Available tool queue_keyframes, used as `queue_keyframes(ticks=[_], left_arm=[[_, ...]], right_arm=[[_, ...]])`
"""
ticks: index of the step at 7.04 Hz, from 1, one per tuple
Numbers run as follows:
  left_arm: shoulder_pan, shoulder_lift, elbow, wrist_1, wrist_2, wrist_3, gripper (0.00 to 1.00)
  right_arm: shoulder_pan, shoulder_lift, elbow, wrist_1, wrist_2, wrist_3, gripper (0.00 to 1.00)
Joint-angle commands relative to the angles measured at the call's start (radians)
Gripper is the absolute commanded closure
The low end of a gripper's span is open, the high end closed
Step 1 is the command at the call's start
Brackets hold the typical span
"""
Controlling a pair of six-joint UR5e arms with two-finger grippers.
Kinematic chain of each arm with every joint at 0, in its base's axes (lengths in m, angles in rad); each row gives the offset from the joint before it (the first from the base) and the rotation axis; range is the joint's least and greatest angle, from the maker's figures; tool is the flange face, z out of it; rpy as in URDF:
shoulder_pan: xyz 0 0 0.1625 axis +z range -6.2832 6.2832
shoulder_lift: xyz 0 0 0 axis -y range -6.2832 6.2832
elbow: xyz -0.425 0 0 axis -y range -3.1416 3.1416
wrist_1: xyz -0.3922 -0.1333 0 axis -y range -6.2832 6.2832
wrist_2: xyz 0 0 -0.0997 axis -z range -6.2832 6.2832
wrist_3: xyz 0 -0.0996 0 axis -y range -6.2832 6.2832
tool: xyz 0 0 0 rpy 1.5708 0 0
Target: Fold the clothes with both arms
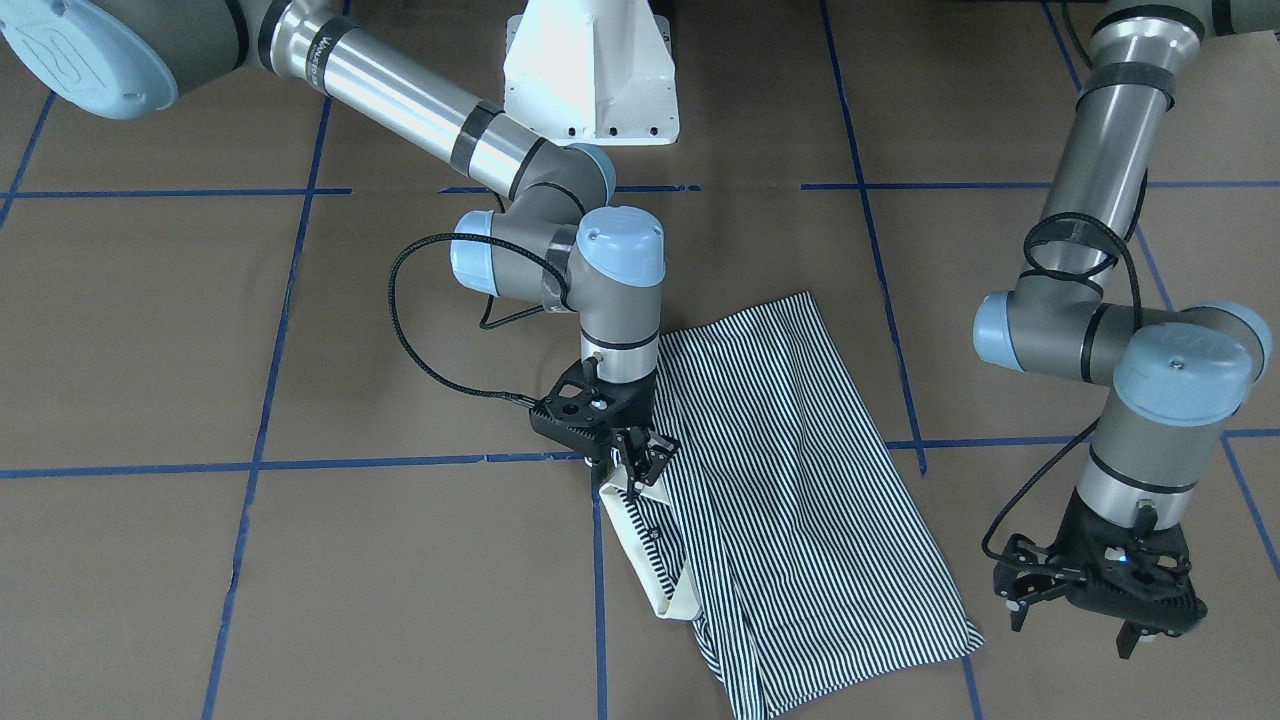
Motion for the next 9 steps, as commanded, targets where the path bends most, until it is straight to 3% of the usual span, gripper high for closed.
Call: queue_keyframes(ticks=[1,2,4,7,9], left_arm=[[0.000,0.002,-0.012,0.000,0.000,-0.001,0.00],[0.000,0.019,-0.037,0.002,0.000,-0.001,0.00],[0.000,0.036,-0.066,0.003,-0.003,-0.001,0.00],[0.006,0.036,-0.069,0.000,-0.003,0.000,0.00],[0.011,0.036,-0.085,0.002,-0.005,-0.001,0.00]], right_arm=[[0.001,-0.001,0.003,-0.007,0.001,-0.010,1.00],[0.001,-0.011,0.026,-0.012,0.002,-0.012,1.00],[-0.003,-0.196,0.302,-0.096,0.010,-0.013,1.00],[-0.073,-0.457,0.578,-0.104,-0.037,-0.012,1.00],[-0.101,-0.545,0.663,-0.102,-0.073,-0.015,1.00]])
